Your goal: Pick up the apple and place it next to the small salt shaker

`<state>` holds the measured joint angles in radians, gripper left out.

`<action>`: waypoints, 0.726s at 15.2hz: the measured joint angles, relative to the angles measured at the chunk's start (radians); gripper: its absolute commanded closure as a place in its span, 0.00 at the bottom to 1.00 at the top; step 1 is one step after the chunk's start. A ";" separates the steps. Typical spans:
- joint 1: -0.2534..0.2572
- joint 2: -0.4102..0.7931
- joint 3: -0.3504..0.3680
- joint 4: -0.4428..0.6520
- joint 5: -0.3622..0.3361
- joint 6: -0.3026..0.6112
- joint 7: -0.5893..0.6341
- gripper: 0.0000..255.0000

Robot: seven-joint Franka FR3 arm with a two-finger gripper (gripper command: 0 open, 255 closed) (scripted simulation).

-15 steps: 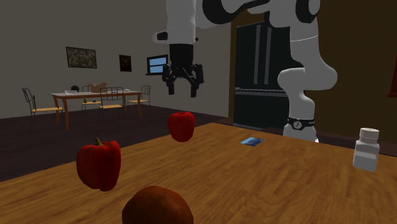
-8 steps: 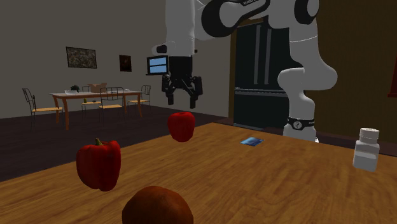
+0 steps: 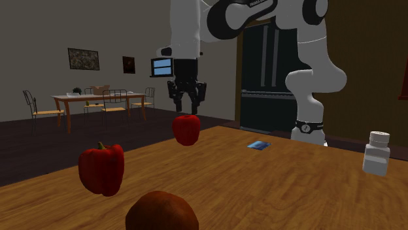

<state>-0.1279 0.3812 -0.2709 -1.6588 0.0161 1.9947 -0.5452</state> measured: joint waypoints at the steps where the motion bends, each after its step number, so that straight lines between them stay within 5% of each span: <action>1: 0.000 0.000 0.000 0.000 0.000 0.000 0.000 1.00; 11: 0.000 -0.006 -0.001 0.009 -0.001 -0.015 0.000 1.00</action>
<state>-0.1276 0.3755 -0.2716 -1.6499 0.0147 1.9802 -0.5453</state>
